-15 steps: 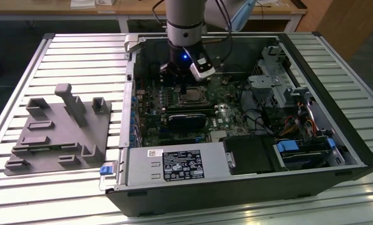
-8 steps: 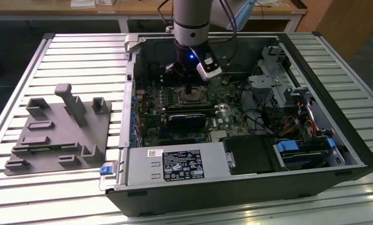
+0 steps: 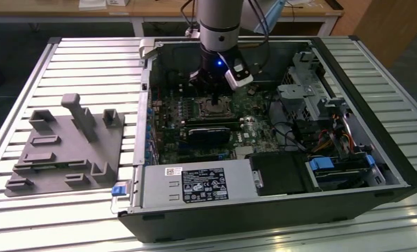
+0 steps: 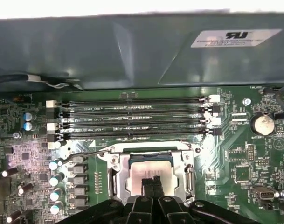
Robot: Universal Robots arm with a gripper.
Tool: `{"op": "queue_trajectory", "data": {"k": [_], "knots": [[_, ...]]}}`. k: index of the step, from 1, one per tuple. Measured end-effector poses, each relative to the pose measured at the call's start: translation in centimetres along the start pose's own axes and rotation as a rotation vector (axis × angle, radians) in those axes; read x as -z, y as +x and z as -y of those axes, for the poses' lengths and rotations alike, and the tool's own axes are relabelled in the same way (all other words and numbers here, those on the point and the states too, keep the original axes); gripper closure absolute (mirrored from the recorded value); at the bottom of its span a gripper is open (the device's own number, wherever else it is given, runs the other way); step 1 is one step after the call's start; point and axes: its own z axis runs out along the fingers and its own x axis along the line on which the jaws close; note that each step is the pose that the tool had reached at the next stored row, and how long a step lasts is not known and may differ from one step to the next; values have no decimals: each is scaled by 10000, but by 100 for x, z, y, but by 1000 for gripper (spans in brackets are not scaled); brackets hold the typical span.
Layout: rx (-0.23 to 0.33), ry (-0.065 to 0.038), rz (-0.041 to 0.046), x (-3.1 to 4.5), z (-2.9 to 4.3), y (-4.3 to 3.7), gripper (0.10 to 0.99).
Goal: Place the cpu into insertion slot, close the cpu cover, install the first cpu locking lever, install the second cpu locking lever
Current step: 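Close the cpu cover, then install the first cpu locking lever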
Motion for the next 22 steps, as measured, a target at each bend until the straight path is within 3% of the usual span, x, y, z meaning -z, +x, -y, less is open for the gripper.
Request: {"op": "queue_trajectory", "data": {"k": [11, 22], "knots": [[1, -1, 5, 220, -7, -7, 980], [1, 7, 5, 229, -7, -7, 980]]}}
